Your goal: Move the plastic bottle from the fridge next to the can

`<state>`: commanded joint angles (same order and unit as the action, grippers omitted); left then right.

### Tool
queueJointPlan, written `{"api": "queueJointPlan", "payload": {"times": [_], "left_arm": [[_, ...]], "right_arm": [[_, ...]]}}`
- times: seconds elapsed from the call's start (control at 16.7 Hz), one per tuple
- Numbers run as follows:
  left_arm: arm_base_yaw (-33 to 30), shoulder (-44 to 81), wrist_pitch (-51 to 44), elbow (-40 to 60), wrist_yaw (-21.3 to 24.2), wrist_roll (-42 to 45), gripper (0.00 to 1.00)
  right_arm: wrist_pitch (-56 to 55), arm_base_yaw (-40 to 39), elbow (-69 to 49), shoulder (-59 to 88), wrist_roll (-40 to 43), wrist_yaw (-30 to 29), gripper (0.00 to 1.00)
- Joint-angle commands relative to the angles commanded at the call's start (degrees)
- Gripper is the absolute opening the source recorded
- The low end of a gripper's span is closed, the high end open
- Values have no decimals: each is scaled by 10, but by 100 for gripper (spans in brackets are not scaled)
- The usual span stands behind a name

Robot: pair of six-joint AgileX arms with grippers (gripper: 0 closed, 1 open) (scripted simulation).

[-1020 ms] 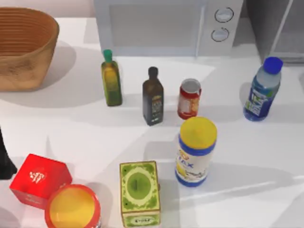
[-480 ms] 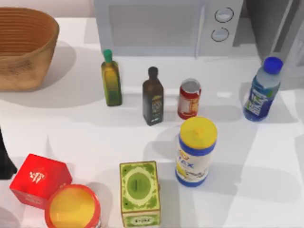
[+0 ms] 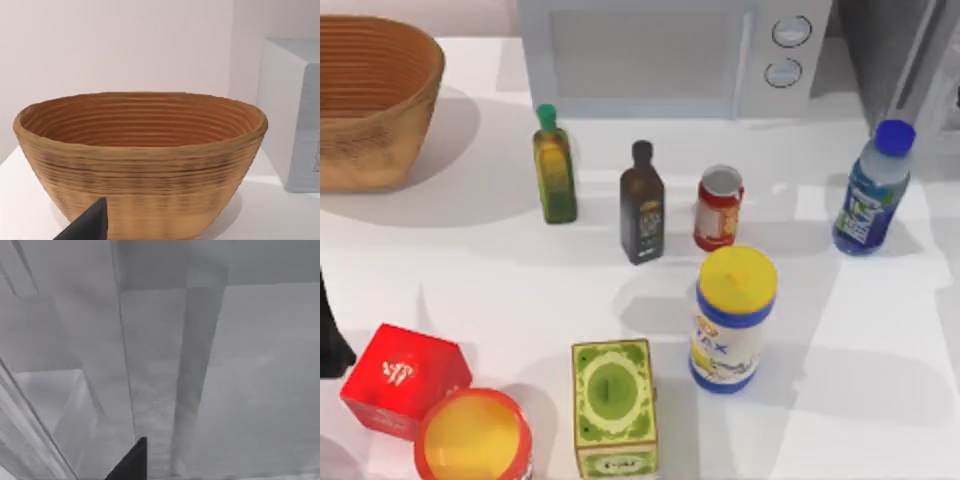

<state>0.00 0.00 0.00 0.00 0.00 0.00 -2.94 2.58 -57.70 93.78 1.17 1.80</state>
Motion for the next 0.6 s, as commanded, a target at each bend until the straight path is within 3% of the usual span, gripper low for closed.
{"api": "queueJointPlan", "payload": {"times": [0.6], "left_arm": [[0,0,0,0,0,0,100]], "right_arm": [[46,-2,-223,179,-2,-3,100]]}}
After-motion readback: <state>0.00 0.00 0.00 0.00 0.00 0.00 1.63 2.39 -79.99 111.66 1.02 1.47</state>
